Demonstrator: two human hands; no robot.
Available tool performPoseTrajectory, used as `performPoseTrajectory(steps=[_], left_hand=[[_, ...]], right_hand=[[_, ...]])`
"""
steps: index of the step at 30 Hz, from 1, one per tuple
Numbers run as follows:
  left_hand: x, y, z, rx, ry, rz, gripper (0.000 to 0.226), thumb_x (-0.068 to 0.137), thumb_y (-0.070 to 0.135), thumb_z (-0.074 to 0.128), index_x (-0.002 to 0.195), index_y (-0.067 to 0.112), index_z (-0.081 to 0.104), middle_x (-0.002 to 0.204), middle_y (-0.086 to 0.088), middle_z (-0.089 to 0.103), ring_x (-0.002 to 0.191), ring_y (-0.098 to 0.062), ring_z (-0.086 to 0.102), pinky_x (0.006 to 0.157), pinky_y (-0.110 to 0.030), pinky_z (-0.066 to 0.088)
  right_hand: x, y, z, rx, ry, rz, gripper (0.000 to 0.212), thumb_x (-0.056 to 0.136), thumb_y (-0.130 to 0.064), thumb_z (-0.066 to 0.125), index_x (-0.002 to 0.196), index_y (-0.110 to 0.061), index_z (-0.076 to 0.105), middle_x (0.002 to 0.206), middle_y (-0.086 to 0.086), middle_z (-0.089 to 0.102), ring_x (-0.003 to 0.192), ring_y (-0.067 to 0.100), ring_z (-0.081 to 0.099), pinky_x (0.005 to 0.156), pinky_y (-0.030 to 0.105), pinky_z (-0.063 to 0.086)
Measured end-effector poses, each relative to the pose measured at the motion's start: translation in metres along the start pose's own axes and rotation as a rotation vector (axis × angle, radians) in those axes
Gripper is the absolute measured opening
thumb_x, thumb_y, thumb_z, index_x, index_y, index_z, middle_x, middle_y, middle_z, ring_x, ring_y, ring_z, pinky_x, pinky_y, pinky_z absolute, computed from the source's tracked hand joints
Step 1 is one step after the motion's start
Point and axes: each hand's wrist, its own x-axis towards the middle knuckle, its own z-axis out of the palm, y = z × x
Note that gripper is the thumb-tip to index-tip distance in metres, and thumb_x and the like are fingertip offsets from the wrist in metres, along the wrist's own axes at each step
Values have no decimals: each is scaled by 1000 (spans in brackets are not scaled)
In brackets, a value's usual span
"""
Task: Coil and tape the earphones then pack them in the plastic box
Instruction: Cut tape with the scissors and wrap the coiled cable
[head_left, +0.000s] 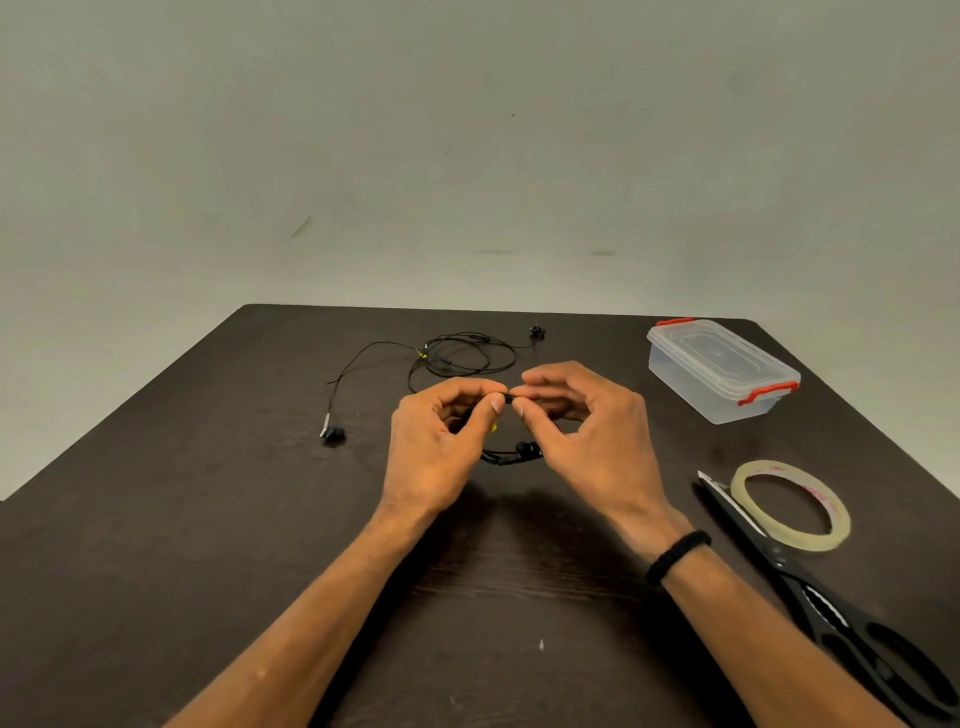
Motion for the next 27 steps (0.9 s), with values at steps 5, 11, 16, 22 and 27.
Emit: performPoseTrajectory(steps=[5,11,16,22,27], left_hand=[[1,0,-2,-1,13,-2,10,95,17,77,104,19,80,94,6,81,86,-12,76,83,-30,62],[2,0,-2,9,-2,20,11,95,17,76,106,17,80,96,6,81,88,-10,76,83,-29,61],[1,0,-3,39,-20,46,13,96,18,74,108,17,79,100,7,80,96,-10,76,89,-35,62],[0,1,0,70,-52,77,13,98,17,72,110,18,78,101,7,79,96,-12,75,90,-39,62],[0,1,1,73,-56,66,13,97,18,72,109,19,78,100,8,79,95,-12,75,89,-42,62]], right_hand=[[2,1,-3,114,-87,137,25,88,-26,87,112,-27,77,101,-14,81,93,3,77,85,34,65],[5,6,-5,137,-136,185,16,90,-27,85,105,-28,80,100,-12,81,85,11,79,83,46,65],[5,8,-2,164,-171,239,8,91,-27,84,98,-28,82,91,-8,81,84,16,79,83,45,66],[7,10,-1,481,-264,472,6,93,-17,79,88,-17,80,82,4,77,84,15,71,82,34,55],[7,8,-3,755,-369,641,8,97,-12,73,91,-12,79,82,3,73,86,15,69,87,38,56]])
